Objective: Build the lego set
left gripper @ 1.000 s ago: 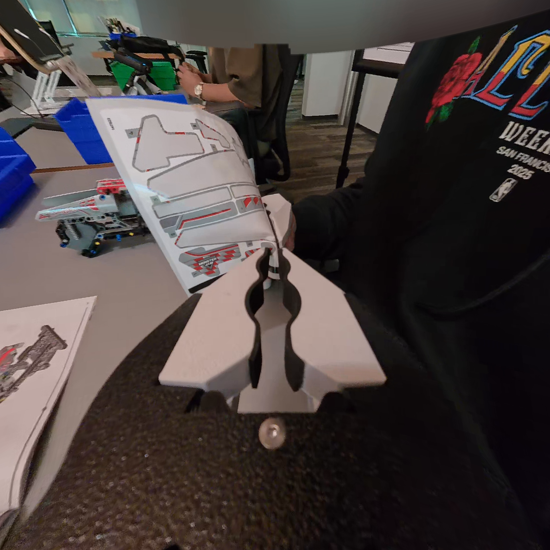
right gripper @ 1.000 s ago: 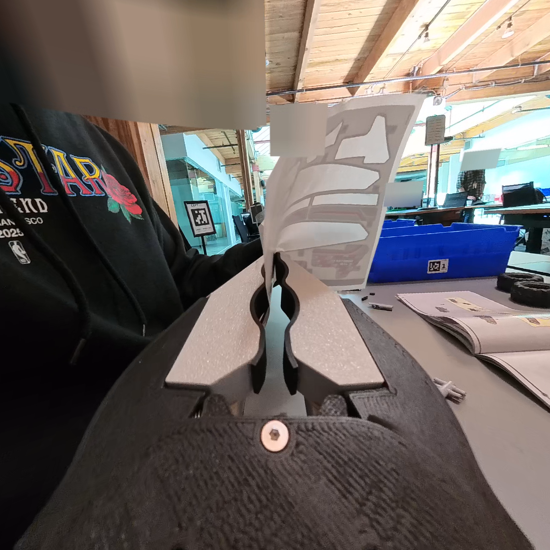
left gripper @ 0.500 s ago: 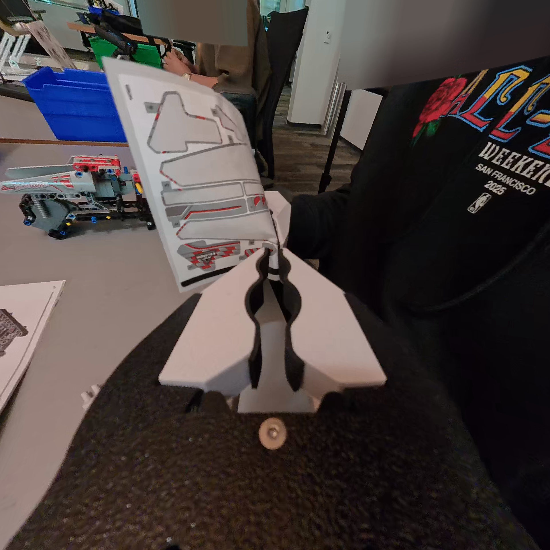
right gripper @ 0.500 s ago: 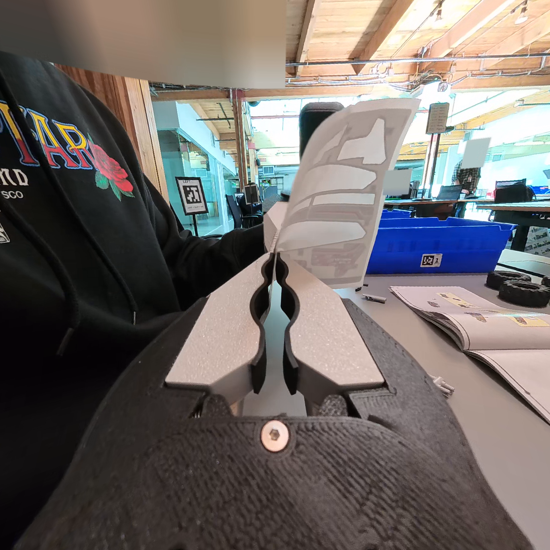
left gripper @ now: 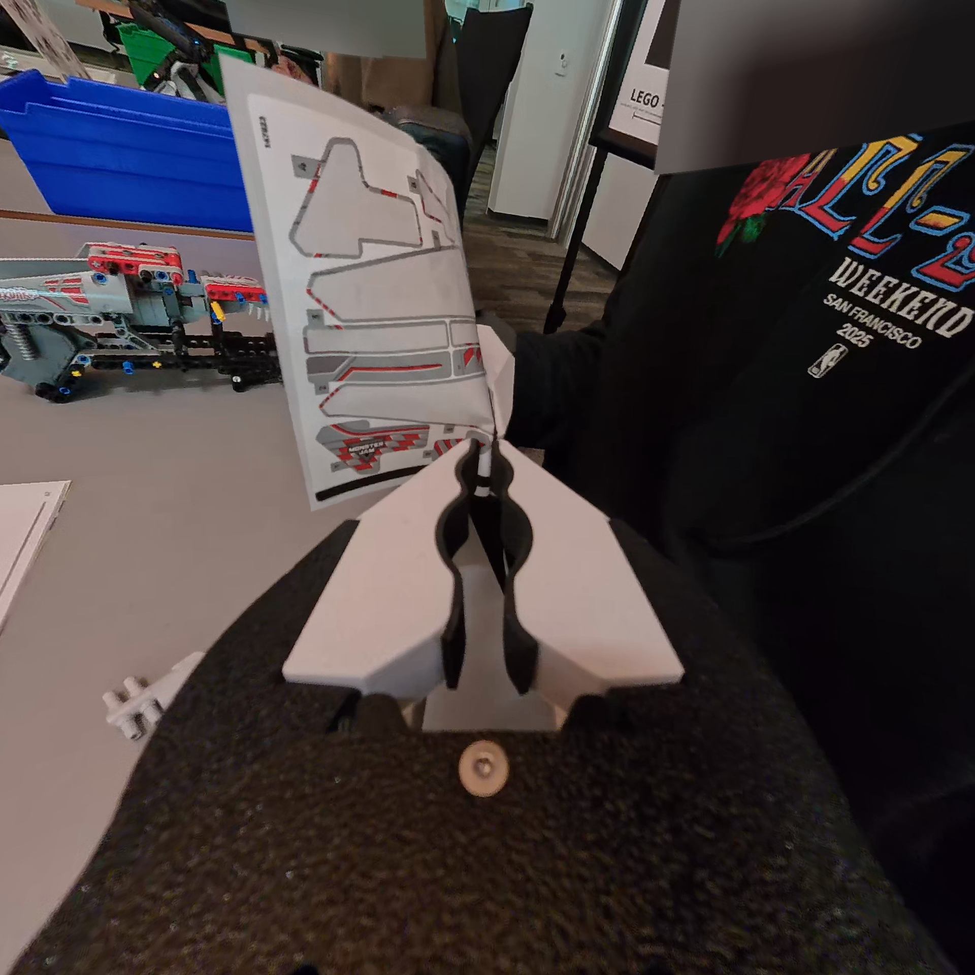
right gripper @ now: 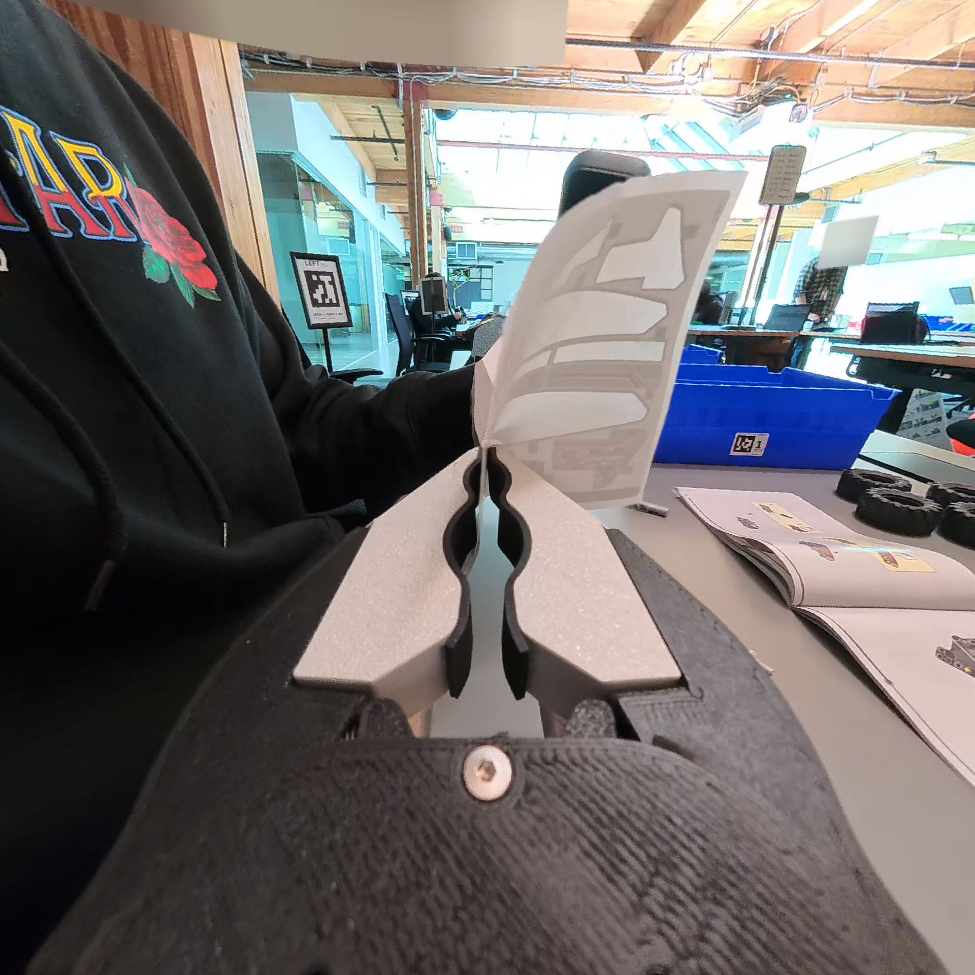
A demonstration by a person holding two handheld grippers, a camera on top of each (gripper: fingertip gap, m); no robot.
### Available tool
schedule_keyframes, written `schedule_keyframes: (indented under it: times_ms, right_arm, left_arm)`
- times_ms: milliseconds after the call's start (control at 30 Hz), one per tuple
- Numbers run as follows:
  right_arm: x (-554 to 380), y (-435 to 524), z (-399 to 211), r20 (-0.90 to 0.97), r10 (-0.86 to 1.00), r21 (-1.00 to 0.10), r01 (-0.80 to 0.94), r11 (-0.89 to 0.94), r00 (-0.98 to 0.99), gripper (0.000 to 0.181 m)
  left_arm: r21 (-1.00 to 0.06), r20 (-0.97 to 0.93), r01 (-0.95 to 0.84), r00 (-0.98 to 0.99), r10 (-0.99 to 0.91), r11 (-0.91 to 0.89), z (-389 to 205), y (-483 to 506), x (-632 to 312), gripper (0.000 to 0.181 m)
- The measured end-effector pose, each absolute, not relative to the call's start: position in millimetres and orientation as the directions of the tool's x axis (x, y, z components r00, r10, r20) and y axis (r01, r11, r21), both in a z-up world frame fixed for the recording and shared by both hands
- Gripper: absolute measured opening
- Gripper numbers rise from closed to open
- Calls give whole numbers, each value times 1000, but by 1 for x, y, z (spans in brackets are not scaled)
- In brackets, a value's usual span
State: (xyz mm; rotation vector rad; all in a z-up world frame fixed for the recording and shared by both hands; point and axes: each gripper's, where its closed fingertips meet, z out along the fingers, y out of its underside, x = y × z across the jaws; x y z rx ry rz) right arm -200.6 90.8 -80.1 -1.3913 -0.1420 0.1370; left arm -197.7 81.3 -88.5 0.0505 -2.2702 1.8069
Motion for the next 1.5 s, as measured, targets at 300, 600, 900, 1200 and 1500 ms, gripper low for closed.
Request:
schedule_keyframes:
  times_ms: [300, 600, 900, 1200, 1500]
  right_arm:
    - [-200, 90, -81, 4, 187, -984, -30, 176, 982, 0]
    - [-186, 88, -75, -89, 147, -962, -123, 242, 985, 0]
    - [-186, 88, -73, -107, 157, -956, -145, 255, 982, 0]
    - [-184, 89, -75, -95, 134, -962, -126, 241, 986, 0]
    - [-186, 91, -82, -48, 121, -981, -70, 180, 992, 0]
  left_arm:
    - [-968, 186, -163, -977, 108, 193, -80, 83, -196, 0]
    - [-971, -47, 26, -995, -83, 237, -80, 81, -180, 15]
    - [-959, -57, 38, -996, -62, 280, -88, 77, -182, 9]
    - [-956, -45, 26, -997, -57, 292, -90, 77, -181, 7]
    - [-959, 32, -35, -999, -15, 281, -96, 79, -185, 6]
